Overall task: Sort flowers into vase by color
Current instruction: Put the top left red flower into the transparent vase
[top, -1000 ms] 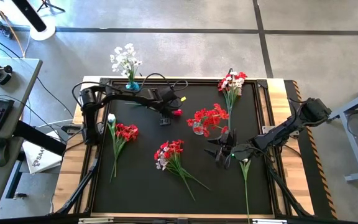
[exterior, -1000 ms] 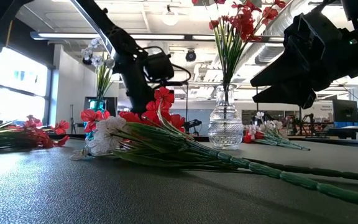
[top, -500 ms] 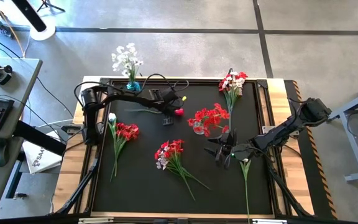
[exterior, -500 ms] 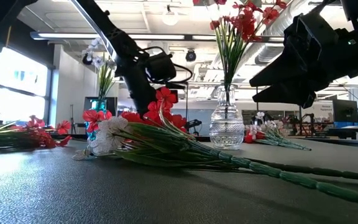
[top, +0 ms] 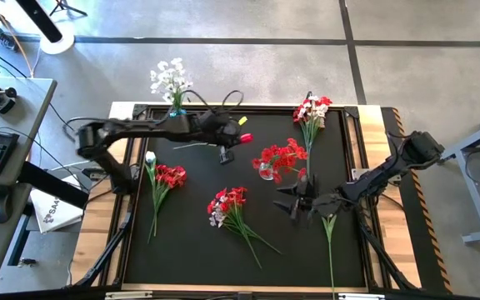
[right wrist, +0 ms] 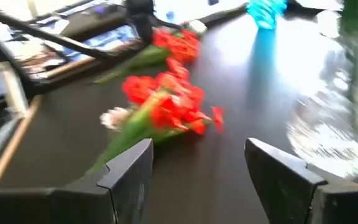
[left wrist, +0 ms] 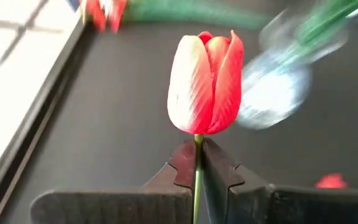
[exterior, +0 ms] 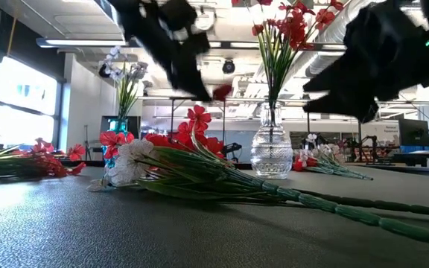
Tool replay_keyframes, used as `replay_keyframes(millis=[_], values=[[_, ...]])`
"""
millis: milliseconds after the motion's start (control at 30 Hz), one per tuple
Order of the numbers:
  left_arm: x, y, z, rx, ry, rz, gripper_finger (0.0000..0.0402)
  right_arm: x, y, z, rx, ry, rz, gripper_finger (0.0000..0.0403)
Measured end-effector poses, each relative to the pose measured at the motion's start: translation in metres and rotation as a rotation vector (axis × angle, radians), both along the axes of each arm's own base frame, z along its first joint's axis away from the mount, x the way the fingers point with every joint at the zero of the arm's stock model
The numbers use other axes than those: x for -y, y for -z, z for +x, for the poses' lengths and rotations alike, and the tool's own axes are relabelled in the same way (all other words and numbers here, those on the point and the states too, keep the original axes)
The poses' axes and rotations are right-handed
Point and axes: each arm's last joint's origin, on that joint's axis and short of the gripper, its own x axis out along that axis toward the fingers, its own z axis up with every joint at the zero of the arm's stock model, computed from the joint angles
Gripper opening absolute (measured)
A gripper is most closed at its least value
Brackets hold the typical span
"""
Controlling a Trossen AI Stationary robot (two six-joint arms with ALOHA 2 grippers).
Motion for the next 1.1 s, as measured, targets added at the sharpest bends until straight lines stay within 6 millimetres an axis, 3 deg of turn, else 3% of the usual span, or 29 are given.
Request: replay_keyframes(millis=[167, 333, 500, 667, 800, 933, 1100], values=[[0.048, -0.060, -0.024, 0.195, 0.112, 0.033, 0.0001, -0.023, -0.020, 0.002, 0.088, -0.125, -0.121, 0.0252], [0.102, -0.113, -0.049, 0.474, 0.276, 0.046, 0.0000, -0.052, -0.055, 0.015, 0.132, -0.243, -0.225, 0.0252], [0.155, -0.145, -0.062, 0.750, 0.485, 0.066, 0.0000, -0.072, -0.102, 0.035, 0.128, -0.288, -0.358, 0.0252], [0.196, -0.147, -0.055, 0.888, 0.625, 0.094, 0.0000, -0.080, -0.147, 0.066, 0.148, -0.259, -0.512, 0.0251], [0.217, -0.136, -0.043, 0.916, 0.675, 0.100, 0.0000, -0.085, -0.168, 0.093, 0.144, -0.241, -0.637, 0.0239], [0.224, -0.124, -0.033, 0.885, 0.688, 0.091, 0.0000, -0.094, -0.178, 0.112, 0.135, -0.241, -0.717, 0.0207], [0.226, -0.120, -0.030, 0.866, 0.688, 0.083, 0.0000, -0.099, -0.185, 0.122, 0.113, -0.201, -0.737, 0.0154]])
